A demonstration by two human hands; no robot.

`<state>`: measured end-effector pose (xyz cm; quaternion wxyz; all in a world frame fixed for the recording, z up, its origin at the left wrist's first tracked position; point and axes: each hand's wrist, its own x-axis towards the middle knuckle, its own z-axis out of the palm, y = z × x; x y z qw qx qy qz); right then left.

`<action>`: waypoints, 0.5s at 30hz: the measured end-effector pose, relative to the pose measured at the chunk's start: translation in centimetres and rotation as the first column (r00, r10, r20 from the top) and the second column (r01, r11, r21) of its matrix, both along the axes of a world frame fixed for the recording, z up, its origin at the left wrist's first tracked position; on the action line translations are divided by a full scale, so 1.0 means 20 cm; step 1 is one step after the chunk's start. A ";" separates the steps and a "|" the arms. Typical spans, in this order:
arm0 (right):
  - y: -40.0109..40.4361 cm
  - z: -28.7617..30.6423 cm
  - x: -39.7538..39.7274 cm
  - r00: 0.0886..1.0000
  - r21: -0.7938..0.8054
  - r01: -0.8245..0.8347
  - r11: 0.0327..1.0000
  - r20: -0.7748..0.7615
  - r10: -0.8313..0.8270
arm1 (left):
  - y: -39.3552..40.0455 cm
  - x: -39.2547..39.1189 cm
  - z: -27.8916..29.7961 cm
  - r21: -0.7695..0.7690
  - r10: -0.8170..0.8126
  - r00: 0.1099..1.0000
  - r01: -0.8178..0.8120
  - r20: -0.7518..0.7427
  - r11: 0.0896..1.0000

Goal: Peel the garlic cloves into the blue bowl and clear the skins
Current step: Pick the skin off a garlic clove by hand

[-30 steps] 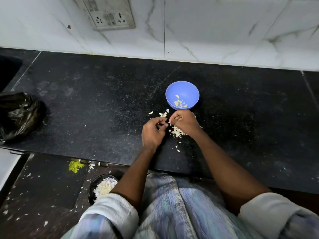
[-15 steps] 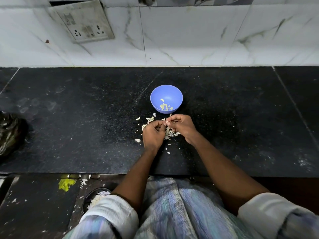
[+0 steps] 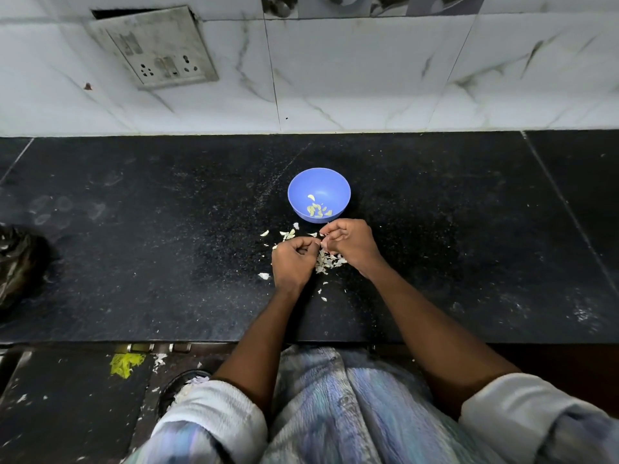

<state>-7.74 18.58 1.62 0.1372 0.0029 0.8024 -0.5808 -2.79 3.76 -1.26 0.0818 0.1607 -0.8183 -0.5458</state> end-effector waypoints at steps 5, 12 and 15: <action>-0.01 0.01 0.00 0.999 0.079 0.013 0.997 -0.032 -0.010 | 0.00 0.00 0.02 -0.013 -0.023 0.999 0.022 -0.030 1.000; -0.03 0.01 0.00 0.998 0.094 0.057 0.994 -0.035 -0.054 | 0.03 -0.01 0.05 -0.128 -0.022 1.000 0.023 0.006 0.991; -0.04 0.00 0.01 0.995 0.057 0.094 0.994 -0.017 -0.093 | 0.05 -0.02 0.07 -0.201 -0.030 0.999 0.034 0.025 0.979</action>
